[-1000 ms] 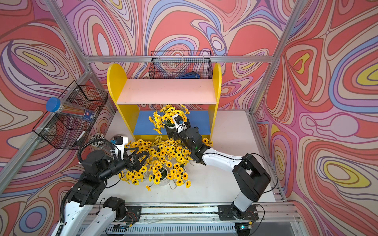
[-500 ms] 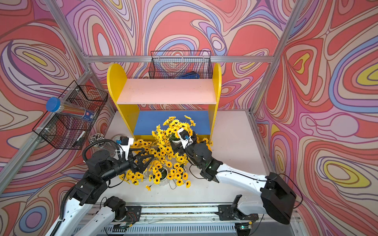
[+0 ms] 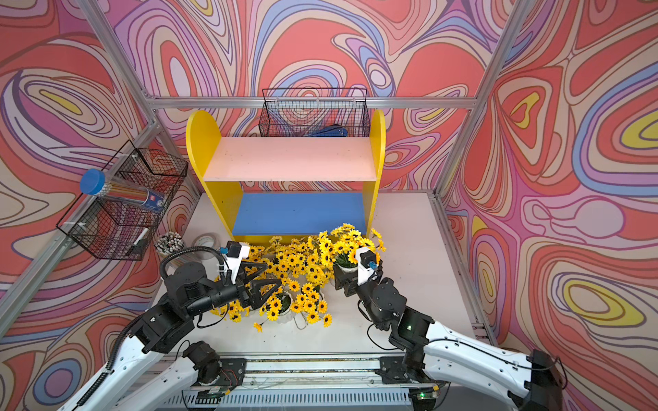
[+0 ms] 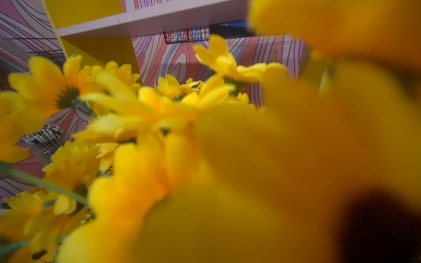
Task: Take the sunflower pots off the shelves
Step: Place the sunflower pot at the center of the board.
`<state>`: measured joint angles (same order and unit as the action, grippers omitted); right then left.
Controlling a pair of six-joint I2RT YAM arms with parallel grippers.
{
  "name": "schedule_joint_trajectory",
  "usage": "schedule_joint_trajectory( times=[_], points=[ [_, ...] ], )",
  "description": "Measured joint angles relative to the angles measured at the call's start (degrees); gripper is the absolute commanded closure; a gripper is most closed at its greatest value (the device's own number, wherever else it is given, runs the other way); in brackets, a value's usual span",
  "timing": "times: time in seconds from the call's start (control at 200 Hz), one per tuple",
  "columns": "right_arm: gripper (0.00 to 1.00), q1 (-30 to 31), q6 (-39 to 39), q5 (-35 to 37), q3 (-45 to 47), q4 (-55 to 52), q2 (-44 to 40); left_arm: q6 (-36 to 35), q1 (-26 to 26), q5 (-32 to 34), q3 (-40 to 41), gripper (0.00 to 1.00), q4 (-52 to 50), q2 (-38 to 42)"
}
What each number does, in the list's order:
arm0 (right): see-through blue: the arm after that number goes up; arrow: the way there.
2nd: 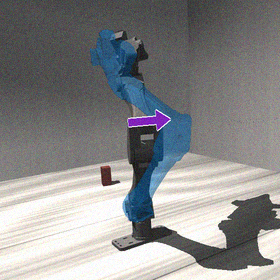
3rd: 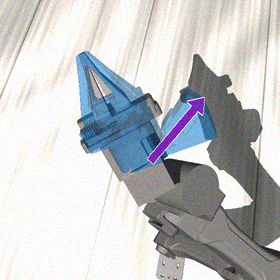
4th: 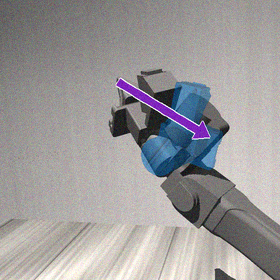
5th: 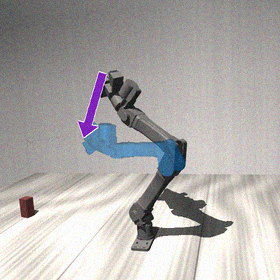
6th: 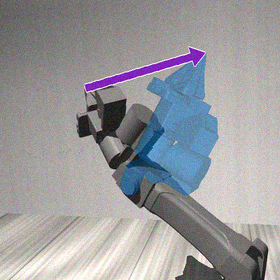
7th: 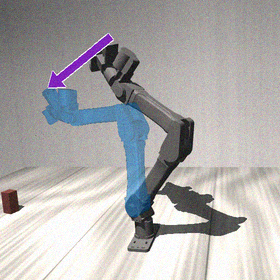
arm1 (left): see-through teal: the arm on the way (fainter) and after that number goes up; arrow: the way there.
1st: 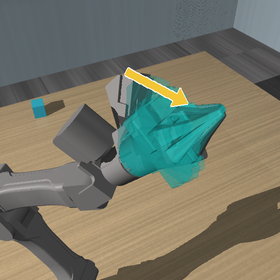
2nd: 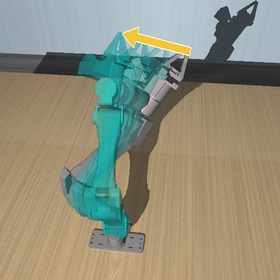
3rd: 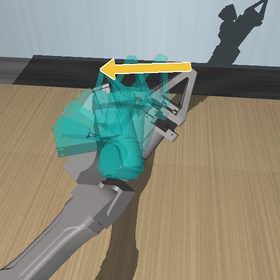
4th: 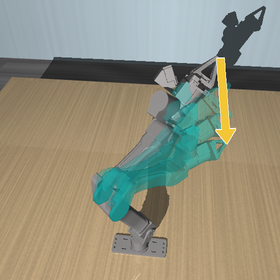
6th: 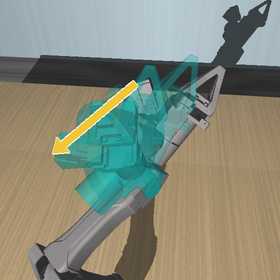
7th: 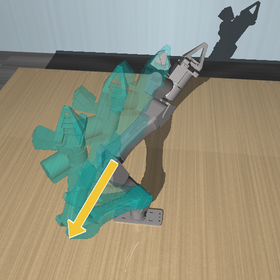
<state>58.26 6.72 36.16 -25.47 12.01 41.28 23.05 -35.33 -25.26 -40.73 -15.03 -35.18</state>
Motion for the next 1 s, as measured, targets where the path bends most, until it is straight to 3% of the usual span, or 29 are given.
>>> schedule_joint_trajectory(
  times=[0.18,0.621,0.796,0.996],
  points=[
    [1.00,0.72,8.50,3.56,2.62,-9.53,-6.80,-0.63,-3.63,3.06,-0.09,0.00,0.35,-1.36],
    [1.00,3.76,24.02,5.11,6.99,-21.09,-11.28,-1.86,-3.80,6.27,-0.13,0.00,0.26,0.20],
    [1.00,8.20,25.59,5.73,10.08,-17.38,-4.20,-1.92,-4.02,6.75,-0.13,0.00,-0.76,1.09],
    [1.00,16.35,19.85,10.40,15.34,-2.01,5.92,-2.43,-4.02,7.48,-0.13,0.00,-2.45,2.49]
  ],
)
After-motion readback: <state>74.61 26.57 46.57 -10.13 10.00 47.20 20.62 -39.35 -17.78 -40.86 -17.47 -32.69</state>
